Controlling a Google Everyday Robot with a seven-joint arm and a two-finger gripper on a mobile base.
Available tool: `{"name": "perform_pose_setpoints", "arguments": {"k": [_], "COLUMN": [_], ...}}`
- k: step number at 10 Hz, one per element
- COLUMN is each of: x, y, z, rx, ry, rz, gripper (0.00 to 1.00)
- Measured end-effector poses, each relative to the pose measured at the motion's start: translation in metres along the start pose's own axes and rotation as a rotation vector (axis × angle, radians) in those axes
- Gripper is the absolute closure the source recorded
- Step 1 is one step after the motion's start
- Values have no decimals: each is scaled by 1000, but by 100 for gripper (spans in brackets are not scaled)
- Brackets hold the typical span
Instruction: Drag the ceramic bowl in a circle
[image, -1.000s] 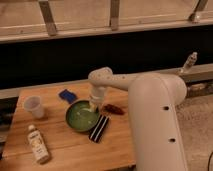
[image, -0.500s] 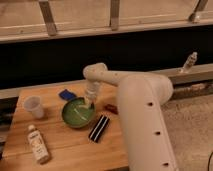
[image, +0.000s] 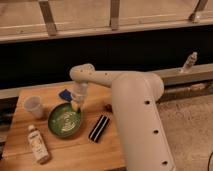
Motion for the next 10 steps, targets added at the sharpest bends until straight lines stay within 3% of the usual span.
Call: {"name": "perform_pose_setpoints", "arguments": {"k": [2,5,8,10], "x": [14,49,69,69], "y": [30,34,-7,-54], "z": [1,11,8,-1], "rx": [-20,-24,5,35], "ry": [29,89,132,166], "rz": [-17,50,134,172], "gripper": [100,100,100,100]}}
